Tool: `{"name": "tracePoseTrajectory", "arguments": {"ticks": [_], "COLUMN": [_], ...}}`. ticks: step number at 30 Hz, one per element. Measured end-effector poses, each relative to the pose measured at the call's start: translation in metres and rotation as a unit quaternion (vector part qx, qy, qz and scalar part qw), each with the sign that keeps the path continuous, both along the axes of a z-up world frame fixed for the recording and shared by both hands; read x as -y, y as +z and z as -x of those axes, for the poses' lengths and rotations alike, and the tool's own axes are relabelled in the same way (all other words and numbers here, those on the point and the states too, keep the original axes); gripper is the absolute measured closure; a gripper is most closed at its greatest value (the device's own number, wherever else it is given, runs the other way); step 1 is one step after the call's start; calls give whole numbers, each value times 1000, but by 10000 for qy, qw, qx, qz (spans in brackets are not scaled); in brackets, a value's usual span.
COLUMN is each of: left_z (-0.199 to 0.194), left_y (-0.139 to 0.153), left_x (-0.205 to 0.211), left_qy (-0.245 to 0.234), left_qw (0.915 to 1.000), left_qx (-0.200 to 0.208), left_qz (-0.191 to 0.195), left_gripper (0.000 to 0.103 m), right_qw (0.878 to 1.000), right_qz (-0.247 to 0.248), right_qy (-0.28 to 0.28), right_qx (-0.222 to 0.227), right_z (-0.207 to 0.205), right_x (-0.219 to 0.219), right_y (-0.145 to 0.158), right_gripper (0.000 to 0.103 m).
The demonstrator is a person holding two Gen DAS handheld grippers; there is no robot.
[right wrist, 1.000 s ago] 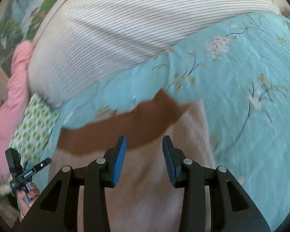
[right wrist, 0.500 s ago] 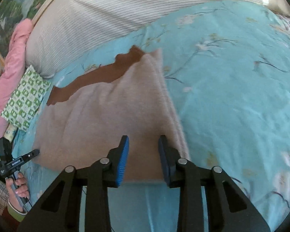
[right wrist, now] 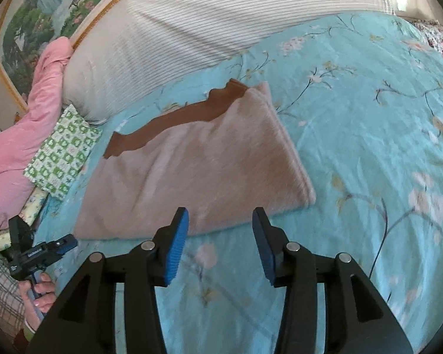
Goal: Fold small clothes
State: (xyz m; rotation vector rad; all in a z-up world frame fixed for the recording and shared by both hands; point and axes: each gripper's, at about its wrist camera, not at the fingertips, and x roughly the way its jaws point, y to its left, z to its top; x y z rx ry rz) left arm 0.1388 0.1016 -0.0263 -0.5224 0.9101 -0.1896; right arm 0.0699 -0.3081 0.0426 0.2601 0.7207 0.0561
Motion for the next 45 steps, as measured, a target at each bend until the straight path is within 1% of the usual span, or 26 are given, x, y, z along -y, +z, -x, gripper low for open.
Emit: {"name": "tracePoseTrajectory", "arguments": {"ticks": [5,6,8,10,13,14,16,18,19,23,27,32,35,36,37,39,40,41,43,45], "left_z": [5,6,8,10,7,5,1,-4,-7,-18,-29,-47,-56,-60,-65,-67,-68,-68,-67,-66], "left_y": [-6,-8,-12,-17,-21,-22,-25,-26,-27,-29,-30,-30,-27,-26,-25,-22,-18,-12,1,18], "left_x": [11,13,16,21,28,28,25,19,17,8,-4,-19,-23,-23,-21,-21,-18,-14,-5,9], "left_qy": [-2,38,79,117,242,290,406,494,547,852,1169,1509,1702,1726,1697,1594,1573,1525,1424,1178], "left_qw": [9998,9996,9984,9971,9972,9967,9948,9914,9900,9880,9842,9829,9827,9830,9841,9862,9867,9874,9882,9896], "left_qx": [-124,-158,-211,-277,-313,-329,-339,-320,-304,-203,-111,28,92,99,115,119,166,273,499,762], "left_qz": [186,247,522,702,635,679,873,1173,1262,1274,1328,1055,726,617,518,438,385,313,272,315], "left_gripper": [56,54,50,42,41,40,35,29,29,29,29,29,37,47,68,88,92,95,96,97], "right_qw": [9998,9998,9996,9995,9992,9992,9991,9990,9990,9989,9989,9990,9990,9989,9989,9989,9989,9990,9990,9990], "right_qz": [-161,-186,-246,-254,-292,-295,-290,-304,-308,-321,-321,-318,-322,-324,-321,-306,-305,-297,-317,-306], "right_qy": [38,51,81,113,187,201,238,272,279,292,291,290,300,307,311,337,341,341,330,335], "right_qx": [-63,-77,-105,-131,-173,-179,-179,-176,-170,-152,-155,-139,-119,-108,-102,-74,-67,-49,-5,37], "right_z": [16,18,22,24,26,27,27,26,26,25,24,23,18,16,14,8,6,3,-4,-10], "right_x": [-7,-9,-13,-16,-23,-24,-26,-28,-28,-30,-30,-29,-25,-24,-22,-18,-16,-13,-7,-2], "right_y": [-10,-12,-17,-21,-26,-26,-27,-26,-26,-25,-24,-24,-22,-21,-20,-16,-15,-12,-6,1], "right_gripper": [55,55,54,53,53,53,53,53,53,53,53,53,53,53,53,53,53,53,53,53]}}
